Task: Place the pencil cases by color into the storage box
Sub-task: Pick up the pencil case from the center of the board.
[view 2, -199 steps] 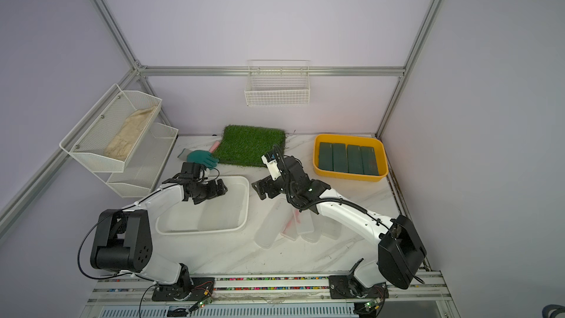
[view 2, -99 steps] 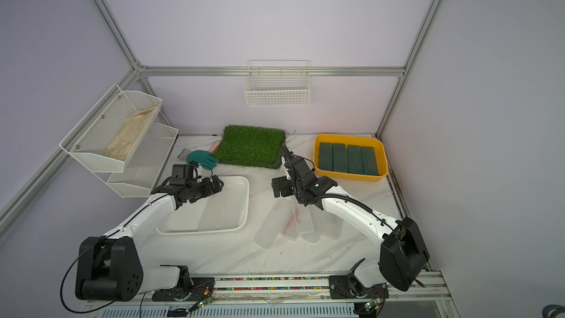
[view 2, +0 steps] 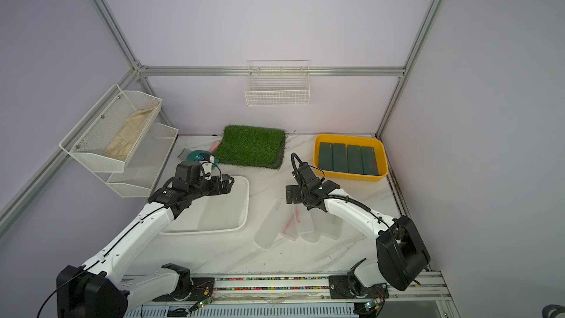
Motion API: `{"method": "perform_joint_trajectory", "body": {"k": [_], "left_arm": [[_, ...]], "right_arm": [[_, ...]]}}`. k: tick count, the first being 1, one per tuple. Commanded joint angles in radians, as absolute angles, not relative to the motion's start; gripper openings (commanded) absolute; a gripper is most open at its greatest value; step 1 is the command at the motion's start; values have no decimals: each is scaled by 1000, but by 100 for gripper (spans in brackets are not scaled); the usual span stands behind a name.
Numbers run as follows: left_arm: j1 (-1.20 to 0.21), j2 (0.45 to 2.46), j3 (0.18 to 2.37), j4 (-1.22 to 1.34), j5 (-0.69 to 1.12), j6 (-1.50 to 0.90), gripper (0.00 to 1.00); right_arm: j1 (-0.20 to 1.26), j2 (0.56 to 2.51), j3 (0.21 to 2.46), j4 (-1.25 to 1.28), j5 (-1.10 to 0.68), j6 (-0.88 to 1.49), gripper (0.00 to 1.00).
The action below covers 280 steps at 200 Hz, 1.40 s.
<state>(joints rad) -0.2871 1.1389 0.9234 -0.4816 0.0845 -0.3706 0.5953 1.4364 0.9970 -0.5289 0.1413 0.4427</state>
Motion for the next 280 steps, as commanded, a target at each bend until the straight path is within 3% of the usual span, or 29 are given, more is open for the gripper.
{"method": "perform_joint_trajectory", "body": {"k": [1,91,164,241,254,268,280], "left_arm": [[-334,1113,981,-491,57,-366,100],[-433,1134,926,-450,67,-478,100],[-437,1170,942,-435,53,-491,100],[-439,1199,952,-425,28,-500,100],[-440,1204,954,-423,28,-501,100],[-440,1210,953,-422,30,-502,100],[-439,1213,954,-421,35,-501,100]], "right_arm": [[585,1454,986,-549,144,467,97],[574,1502,935,-549,88,480,95],[577,1504,885,-549,77,473,87],[627,1564,901,-567,135,471,86],[633,1570,905,-570,141,471,80],[632,1566,914,-580,144,474,64],[633,1554,930,-589,143,475,61]]}}
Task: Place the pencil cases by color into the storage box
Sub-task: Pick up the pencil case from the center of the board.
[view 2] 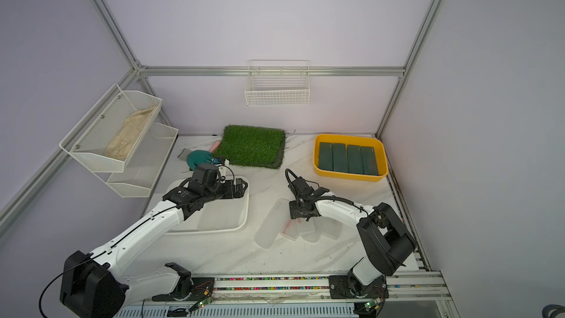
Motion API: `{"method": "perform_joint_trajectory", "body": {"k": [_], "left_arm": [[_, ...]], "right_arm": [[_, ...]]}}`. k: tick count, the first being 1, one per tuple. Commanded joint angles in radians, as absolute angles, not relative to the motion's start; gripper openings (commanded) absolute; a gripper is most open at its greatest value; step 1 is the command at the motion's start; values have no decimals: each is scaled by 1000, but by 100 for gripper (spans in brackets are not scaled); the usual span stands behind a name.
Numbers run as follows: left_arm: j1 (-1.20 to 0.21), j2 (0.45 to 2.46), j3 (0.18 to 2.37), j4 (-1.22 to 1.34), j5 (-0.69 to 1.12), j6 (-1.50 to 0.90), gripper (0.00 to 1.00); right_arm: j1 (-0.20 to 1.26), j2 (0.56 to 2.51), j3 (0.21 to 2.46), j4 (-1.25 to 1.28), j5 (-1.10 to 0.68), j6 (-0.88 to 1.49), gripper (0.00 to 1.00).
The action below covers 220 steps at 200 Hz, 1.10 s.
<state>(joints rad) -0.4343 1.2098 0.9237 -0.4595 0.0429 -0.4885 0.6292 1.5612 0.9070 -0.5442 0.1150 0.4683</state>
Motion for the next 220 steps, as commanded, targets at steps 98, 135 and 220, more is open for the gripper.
{"method": "perform_joint_trajectory", "body": {"k": [98,135,220], "left_arm": [[-439,1195,968,-290,190,-543,100],[-419,1168,961,-187,323,-588,100],[-278,1080,813,266,622,-859,100]], "right_arm": [[632,1441,1151,-696,98,436,60],[632,1431,1227,-651,4,423,60],[657,1441,1348,-418,-255,416,60]]}}
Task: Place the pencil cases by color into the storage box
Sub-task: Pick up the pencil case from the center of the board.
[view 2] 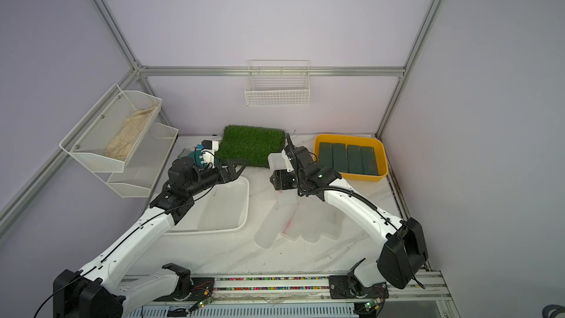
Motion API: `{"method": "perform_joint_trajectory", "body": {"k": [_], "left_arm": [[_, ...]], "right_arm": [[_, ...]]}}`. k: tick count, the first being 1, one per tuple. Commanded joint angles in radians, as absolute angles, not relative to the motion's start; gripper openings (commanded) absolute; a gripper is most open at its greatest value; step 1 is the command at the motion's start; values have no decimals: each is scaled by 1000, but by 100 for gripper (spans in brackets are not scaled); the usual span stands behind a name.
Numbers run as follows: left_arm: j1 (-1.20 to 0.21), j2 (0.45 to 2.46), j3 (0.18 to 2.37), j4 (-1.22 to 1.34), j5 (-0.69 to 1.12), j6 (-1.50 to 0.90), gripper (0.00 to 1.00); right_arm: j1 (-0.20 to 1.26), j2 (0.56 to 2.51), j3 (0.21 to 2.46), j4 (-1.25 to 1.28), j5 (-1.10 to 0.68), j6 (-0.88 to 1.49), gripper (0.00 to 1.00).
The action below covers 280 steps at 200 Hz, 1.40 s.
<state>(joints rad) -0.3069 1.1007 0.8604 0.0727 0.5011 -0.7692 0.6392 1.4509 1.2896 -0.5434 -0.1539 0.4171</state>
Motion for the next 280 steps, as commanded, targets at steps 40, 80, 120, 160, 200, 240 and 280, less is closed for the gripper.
{"method": "perform_joint_trajectory", "body": {"k": [40,80,120,160,200,240,280], "left_arm": [[-198,1117,759,558,739,-1039,100],[-160,1178,752,822,811,-1159,100],[-153,1233,760,983,851,-1223,100],[-152,1277,762,1107,875,-1276,100],[-152,1319,774,1225,891,-1344,100],[-151,1341,796,1306,917,-1394,99],[-150,1331,804,1310,919,-1394,97]], "right_arm": [[689,1484,1422,-347,-329,426,60],[716,1527,1491,-297,-403,430,61],[730,1544,1524,-242,-458,448,61],[748,1554,1527,-193,-515,472,61],[753,1558,1528,-161,-553,488,61],[753,1567,1523,-106,-616,509,61],[753,1587,1537,-73,-669,525,61]]}}
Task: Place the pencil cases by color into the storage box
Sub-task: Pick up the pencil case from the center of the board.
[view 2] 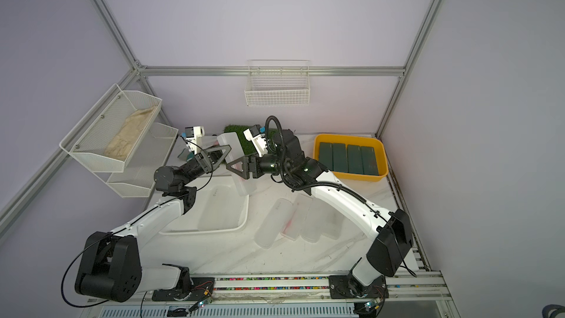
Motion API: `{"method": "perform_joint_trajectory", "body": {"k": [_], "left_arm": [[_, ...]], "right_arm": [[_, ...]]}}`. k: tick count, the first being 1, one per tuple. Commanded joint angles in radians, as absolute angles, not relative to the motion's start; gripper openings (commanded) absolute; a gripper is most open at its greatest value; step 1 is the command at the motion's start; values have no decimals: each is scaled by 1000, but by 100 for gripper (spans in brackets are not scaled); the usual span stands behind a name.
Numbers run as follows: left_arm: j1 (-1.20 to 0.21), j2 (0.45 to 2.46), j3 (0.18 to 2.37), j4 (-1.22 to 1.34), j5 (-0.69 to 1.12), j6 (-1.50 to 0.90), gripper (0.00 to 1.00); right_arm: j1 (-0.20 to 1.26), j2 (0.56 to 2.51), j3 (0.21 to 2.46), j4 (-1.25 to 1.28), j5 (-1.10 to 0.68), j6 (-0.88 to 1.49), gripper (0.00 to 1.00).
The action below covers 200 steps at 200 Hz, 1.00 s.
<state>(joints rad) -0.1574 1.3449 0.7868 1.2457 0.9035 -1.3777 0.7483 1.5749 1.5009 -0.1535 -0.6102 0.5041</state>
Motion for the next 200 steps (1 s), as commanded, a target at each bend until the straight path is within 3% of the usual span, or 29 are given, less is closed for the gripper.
{"method": "perform_joint_trajectory", "body": {"k": [1,83,140,157,200], "left_arm": [[-150,1331,804,1311,919,-1394,97],[-150,1318,805,1336,912,-1419,81],[-137,1304,808,1338,896,-1437,64],[-129,1305,812,1339,894,-1442,57],[-101,1301,819,1338,882,-1452,54]], "right_arm": [[753,1588,1538,-72,-671,525,61],[753,1625,1566,-3,-766,544,62],[752,1633,1565,19,-793,539,63],[751,1632,1564,17,-789,533,65],[736,1617,1558,17,-787,520,82]]}}
